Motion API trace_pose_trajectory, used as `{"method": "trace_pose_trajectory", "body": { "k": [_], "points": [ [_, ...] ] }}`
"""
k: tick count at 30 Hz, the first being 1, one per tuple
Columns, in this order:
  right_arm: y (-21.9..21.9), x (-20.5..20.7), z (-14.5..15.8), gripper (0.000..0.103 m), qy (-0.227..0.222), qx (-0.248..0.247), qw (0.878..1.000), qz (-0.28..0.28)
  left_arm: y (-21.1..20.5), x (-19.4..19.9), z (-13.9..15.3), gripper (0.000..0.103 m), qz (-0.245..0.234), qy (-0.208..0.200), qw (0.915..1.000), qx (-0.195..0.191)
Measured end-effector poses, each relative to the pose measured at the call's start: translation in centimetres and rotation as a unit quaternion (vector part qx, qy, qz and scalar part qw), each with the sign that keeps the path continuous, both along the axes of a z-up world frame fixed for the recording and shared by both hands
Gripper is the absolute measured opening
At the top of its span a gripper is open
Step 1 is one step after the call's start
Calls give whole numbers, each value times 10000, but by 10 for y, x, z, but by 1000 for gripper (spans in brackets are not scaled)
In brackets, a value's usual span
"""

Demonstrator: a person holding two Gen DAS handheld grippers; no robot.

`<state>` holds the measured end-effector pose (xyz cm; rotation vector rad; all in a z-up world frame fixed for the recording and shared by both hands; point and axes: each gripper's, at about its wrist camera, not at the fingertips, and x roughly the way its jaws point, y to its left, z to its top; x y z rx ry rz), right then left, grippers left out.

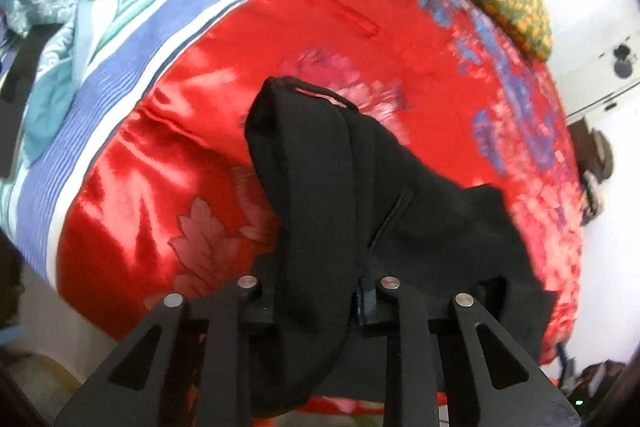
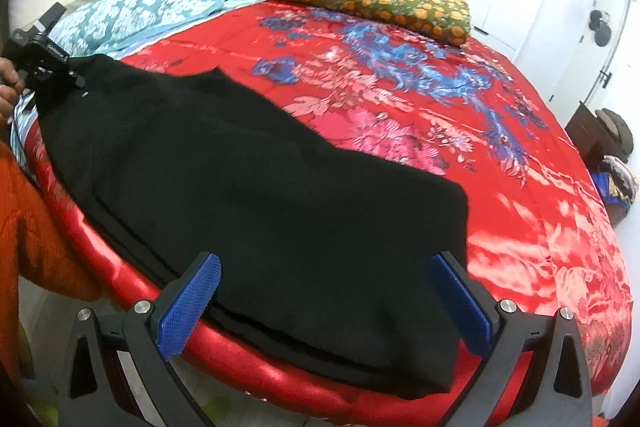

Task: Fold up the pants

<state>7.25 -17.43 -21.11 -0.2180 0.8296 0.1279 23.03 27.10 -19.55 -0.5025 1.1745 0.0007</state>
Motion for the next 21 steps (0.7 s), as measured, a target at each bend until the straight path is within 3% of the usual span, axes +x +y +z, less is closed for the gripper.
{"method": "trace_pose_trajectory", "body": {
  "k": [5, 11, 17, 21],
  "points": [
    [-19, 1, 11, 103, -191, 266, 9990, -292, -27, -17, 51, 20, -137, -338, 9978, -548],
    [-46, 1, 26, 103, -433, 658, 9949, -625, -105, -26, 89, 19, -567, -600, 9947, -610],
    [-82, -5, 44, 103, -721, 991, 9872, -1018, -210, -28, 93, 19, -1033, -660, 9922, -234],
    [-105, -9, 49, 103, -812, 1144, 9819, -1272, -285, -32, 71, 20, -1355, -612, 9877, 476]
  ]
}}
